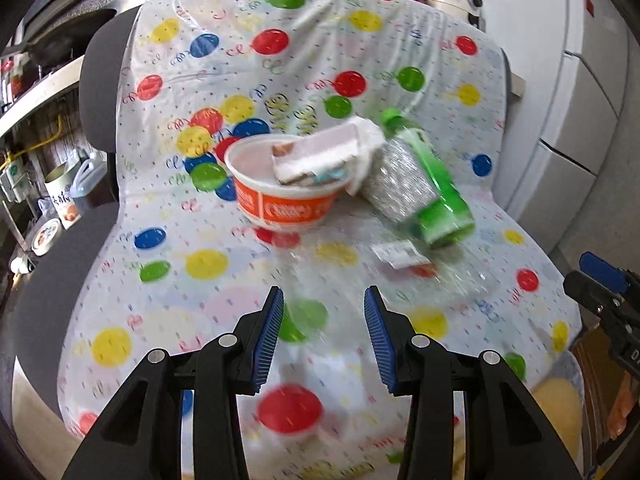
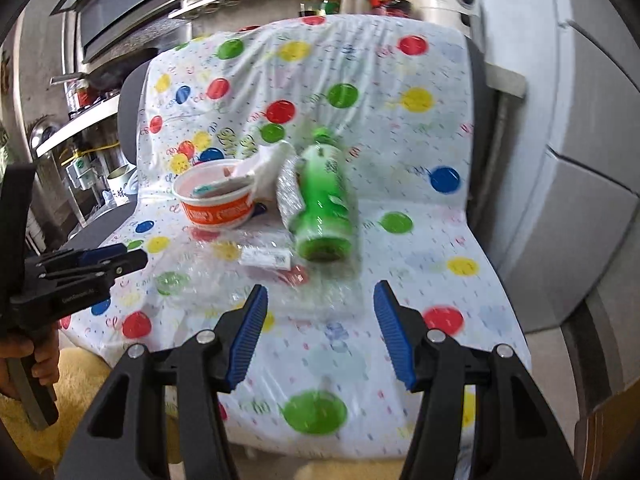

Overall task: Collect trash
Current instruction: 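Return both grippers to the chair toward the noodle cup, then grasp the white paper napkin in the noodle cup with the left gripper and lift it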

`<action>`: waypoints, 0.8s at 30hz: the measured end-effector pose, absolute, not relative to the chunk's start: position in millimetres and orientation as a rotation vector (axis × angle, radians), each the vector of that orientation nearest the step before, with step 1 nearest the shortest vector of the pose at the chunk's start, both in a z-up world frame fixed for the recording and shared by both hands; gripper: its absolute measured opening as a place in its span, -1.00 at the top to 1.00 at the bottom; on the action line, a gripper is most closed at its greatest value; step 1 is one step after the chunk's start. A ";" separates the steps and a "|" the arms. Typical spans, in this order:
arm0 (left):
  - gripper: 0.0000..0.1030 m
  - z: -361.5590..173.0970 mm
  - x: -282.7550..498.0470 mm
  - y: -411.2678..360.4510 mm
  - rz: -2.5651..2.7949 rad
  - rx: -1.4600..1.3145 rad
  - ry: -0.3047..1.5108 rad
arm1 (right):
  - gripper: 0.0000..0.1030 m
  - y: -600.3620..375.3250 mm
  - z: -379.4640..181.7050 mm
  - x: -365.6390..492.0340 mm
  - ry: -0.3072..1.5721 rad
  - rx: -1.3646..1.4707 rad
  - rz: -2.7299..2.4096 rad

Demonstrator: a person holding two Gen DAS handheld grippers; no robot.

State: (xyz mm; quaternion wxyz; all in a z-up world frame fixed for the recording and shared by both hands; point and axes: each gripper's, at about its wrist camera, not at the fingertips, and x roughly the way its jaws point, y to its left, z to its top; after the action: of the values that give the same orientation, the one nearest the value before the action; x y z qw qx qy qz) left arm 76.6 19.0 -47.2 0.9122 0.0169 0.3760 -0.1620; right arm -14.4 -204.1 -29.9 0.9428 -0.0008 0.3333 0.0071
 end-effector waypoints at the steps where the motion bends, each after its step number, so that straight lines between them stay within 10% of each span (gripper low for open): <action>1: 0.15 -45.8 82.9 18.6 -0.335 0.039 0.772 | -0.07 -201.5 -29.6 -8.5 0.679 -0.006 0.021; 6: -0.21 -40.5 114.6 9.3 -0.362 0.063 0.749 | -0.08 -196.7 -31.9 19.7 0.684 -0.020 0.039; 24: 0.03 -41.5 196.6 -19.6 -0.405 0.176 0.774 | -0.13 -201.1 -39.9 75.5 0.686 0.026 0.083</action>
State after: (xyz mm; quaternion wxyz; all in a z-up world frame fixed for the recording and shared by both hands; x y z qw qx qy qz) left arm 196.6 -19.6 -41.5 0.9025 0.0849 0.3742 -0.1958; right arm 75.5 -201.1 -39.9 0.9408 0.0126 0.3363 0.0406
